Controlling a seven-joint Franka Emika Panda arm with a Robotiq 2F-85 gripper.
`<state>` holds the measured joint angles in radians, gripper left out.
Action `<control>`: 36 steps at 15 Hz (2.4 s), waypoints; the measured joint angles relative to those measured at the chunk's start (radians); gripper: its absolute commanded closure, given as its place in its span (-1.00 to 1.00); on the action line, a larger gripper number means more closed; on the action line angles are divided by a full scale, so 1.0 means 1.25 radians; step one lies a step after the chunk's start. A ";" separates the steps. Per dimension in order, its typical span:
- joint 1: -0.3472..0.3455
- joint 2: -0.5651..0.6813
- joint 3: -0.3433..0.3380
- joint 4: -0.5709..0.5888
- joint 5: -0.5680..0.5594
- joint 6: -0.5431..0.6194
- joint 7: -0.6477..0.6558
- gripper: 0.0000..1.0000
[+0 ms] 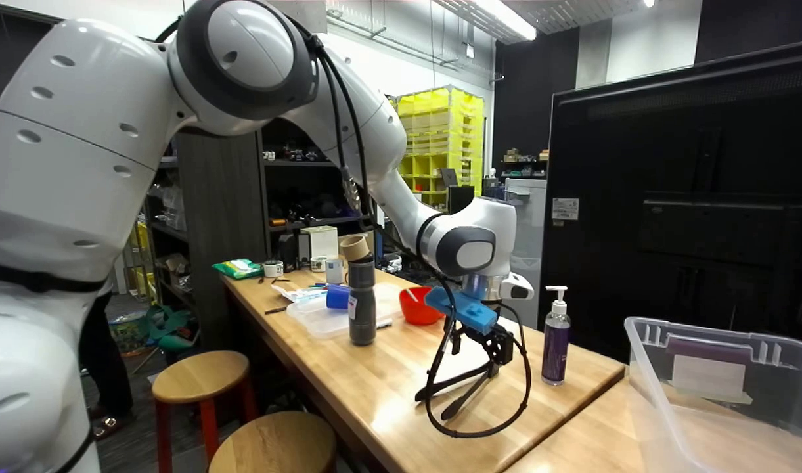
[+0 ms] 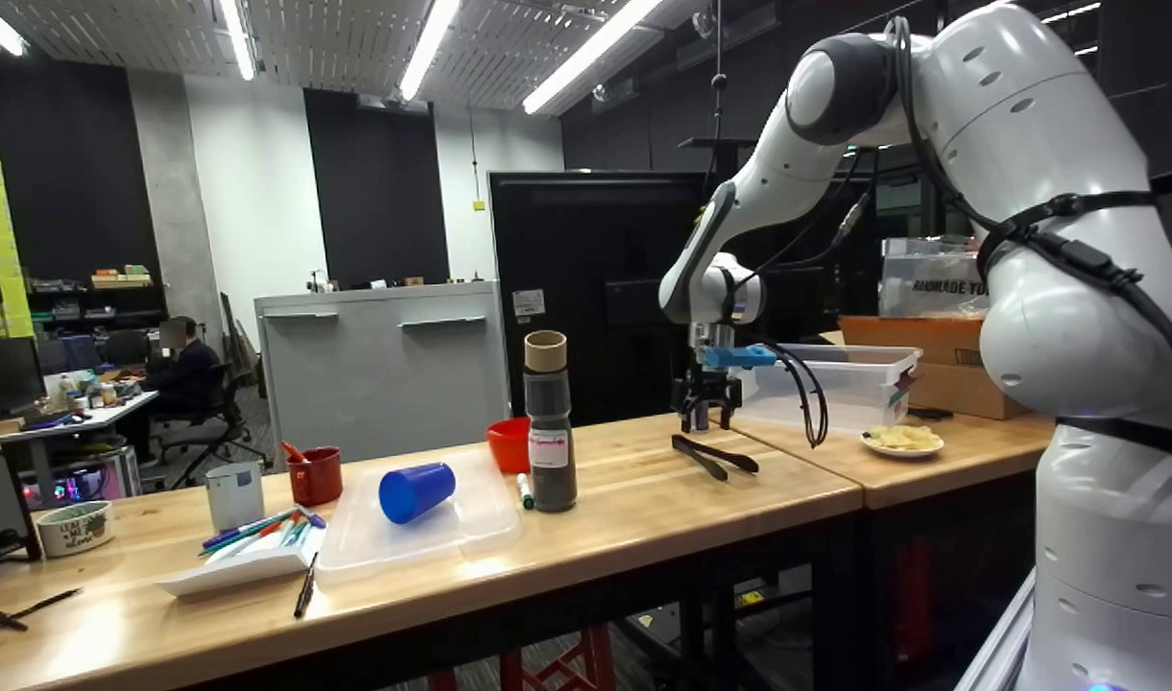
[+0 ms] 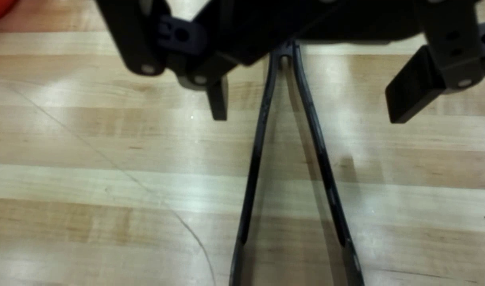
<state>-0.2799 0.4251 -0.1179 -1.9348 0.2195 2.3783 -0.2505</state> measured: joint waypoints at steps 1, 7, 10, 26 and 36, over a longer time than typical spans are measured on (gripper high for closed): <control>-0.003 -0.002 0.000 -0.005 0.000 0.004 -0.002 -1.00; -0.004 -0.014 0.001 -0.032 0.000 0.028 -0.012 -1.00; 0.001 -0.017 0.007 -0.042 0.000 0.034 -0.013 -1.00; -0.001 -0.016 0.014 -0.066 -0.001 0.040 -0.013 -1.00; -0.001 -0.011 0.014 -0.061 -0.001 0.037 -0.013 -1.00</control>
<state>-0.2812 0.4117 -0.1009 -2.0114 0.2188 2.4241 -0.2664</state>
